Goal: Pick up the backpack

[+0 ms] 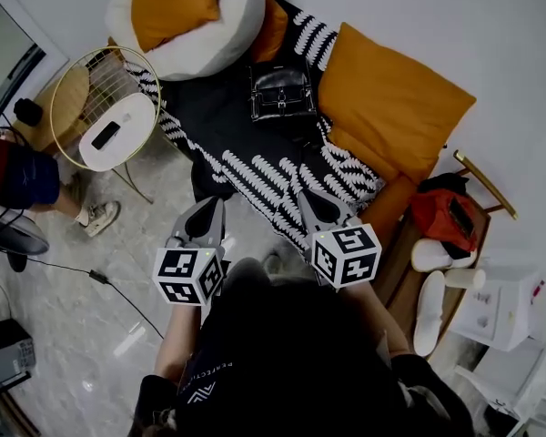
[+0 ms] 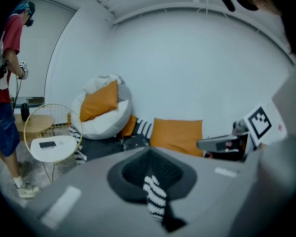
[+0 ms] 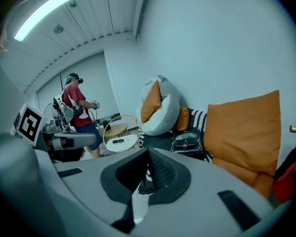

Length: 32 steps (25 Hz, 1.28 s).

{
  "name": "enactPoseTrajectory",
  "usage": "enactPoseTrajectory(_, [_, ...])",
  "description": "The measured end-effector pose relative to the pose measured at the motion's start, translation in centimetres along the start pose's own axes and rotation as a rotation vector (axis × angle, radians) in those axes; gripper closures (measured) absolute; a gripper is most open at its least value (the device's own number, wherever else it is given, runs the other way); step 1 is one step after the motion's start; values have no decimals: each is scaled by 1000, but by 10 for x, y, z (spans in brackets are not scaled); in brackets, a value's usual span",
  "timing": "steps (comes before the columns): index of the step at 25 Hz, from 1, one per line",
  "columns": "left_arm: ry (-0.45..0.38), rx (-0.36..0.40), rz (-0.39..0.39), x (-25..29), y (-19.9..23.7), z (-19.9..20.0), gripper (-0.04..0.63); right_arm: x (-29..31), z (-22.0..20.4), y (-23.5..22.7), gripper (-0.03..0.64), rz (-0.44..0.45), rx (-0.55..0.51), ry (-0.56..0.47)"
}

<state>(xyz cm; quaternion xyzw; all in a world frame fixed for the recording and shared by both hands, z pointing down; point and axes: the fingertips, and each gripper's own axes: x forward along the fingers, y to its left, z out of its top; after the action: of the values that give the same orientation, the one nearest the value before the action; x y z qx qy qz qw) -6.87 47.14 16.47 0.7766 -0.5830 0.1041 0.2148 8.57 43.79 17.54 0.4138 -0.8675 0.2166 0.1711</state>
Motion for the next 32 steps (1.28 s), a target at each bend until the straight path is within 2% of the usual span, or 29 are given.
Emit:
enactPoseTrajectory(10, [26,68,-36,31,-7,14,584,10,5,-22,620,-43,39,-12])
enactPoseTrajectory(17, [34,70,-75,65,7,19,583,31,15,-40,620,-74,36,-17])
enactPoseTrajectory(23, [61,48,-138,124,25,28,566,66,29,-64,586,-114,17,5])
enactPoseTrajectory(27, [88,60,-168,171,42,45,522,100,43,-92,580,-163,51,15])
enactPoseTrajectory(32, [134,26,-184,223,74,50,485,150,59,-119,550,-200,49,39])
